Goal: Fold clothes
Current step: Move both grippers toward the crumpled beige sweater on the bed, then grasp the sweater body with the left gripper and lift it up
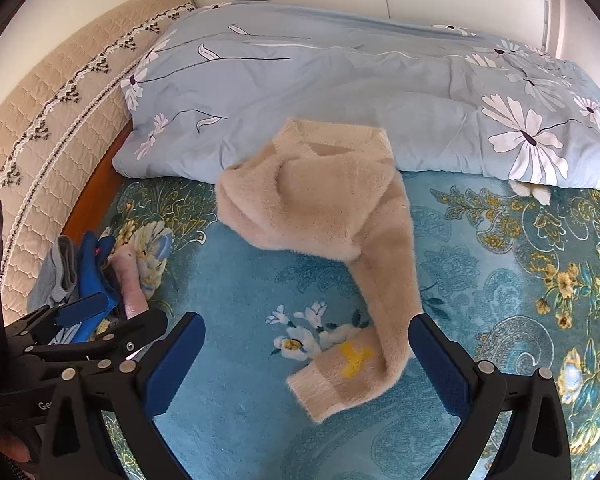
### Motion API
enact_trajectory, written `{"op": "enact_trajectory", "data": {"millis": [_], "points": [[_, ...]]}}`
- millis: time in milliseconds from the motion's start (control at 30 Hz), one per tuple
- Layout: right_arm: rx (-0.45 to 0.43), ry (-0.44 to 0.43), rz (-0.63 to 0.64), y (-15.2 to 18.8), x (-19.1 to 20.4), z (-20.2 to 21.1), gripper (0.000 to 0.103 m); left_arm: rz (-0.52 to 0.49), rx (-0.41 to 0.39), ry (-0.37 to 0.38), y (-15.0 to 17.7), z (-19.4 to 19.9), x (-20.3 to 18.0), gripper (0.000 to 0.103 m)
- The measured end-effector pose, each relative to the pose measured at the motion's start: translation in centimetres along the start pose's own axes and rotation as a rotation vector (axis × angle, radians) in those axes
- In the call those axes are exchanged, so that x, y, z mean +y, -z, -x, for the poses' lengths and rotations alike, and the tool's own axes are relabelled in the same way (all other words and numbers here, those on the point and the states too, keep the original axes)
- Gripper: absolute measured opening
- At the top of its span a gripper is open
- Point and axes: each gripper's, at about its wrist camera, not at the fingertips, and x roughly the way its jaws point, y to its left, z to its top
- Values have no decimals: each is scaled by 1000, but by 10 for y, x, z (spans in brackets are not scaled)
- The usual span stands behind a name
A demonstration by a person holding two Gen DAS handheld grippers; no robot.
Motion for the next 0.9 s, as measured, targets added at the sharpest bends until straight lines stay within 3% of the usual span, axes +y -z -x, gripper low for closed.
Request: {"op": "enact_trajectory", "data": {"millis": [400,533,800,900], "points": [[36,-5,14,-9,-6,-28,103,-35,5,-8,-14,-24,-1,93],[65,-41,-31,-12,-16,-38,103,-55,14,31,-22,-35,-4,93],[44,-69,-233,-8,-69,-28,103,137,96,121,-75,-93,10,94],[52,-69,-278,-2,-88,-21,103,153,126,134,-103,-117,-5,94]]}}
